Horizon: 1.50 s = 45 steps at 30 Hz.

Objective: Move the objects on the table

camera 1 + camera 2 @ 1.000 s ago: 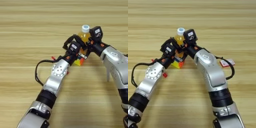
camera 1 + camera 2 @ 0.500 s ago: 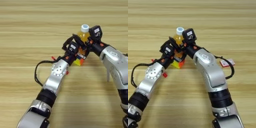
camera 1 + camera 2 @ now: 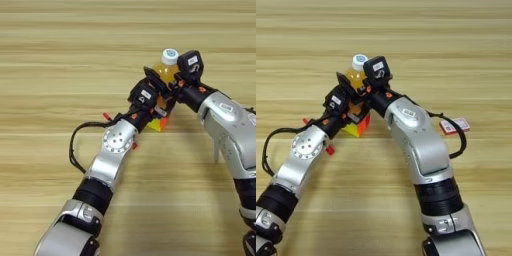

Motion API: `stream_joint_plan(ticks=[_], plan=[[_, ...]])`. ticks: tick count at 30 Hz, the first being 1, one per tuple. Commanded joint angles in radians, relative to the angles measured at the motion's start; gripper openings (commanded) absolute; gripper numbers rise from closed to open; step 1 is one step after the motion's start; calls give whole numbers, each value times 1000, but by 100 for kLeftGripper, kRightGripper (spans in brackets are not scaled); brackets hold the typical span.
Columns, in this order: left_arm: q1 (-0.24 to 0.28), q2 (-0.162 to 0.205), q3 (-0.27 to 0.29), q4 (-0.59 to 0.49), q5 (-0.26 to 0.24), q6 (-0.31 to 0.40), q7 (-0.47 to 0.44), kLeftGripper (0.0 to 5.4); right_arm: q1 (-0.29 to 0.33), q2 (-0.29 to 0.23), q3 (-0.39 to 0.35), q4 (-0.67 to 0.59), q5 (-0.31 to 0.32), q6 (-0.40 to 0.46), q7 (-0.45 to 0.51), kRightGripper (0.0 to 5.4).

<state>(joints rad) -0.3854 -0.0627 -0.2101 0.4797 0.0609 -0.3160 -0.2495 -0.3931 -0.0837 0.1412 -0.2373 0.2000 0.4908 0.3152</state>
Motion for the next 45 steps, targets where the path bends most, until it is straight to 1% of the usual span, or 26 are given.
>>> stream_joint_plan(ticks=[1,4,6,25,26,31,32,36,37,41,45], plan=[[-5,-4,2,-21,-5,9,-2,365,-15,7,8,-2,7,-10,8,349],[-3,-4,2,-24,-5,9,-4,343,-14,8,7,2,5,-11,7,349],[-2,-4,2,-26,-5,9,-5,339,-14,8,7,4,4,-12,7,349],[8,-4,10,-47,-13,31,-4,338,-14,5,4,25,-1,-26,7,349],[8,-4,10,-47,-13,31,-3,338,-14,5,4,26,-2,-27,7,378],[8,-5,12,-50,-12,36,-3,338,-13,4,4,29,-2,-32,7,429],[8,-5,13,-50,-12,37,-3,338,-13,5,5,28,-1,-37,10,434],[5,-4,17,-45,-12,39,-4,338,-6,9,12,13,9,-53,24,480],[5,-4,17,-45,-12,40,-4,338,-5,8,15,10,9,-59,27,485],[5,-4,19,-44,-12,40,-5,338,-3,5,22,8,2,-82,35,533],[4,-4,22,-41,-12,40,-6,338,4,8,26,-5,10,-113,47,540]])
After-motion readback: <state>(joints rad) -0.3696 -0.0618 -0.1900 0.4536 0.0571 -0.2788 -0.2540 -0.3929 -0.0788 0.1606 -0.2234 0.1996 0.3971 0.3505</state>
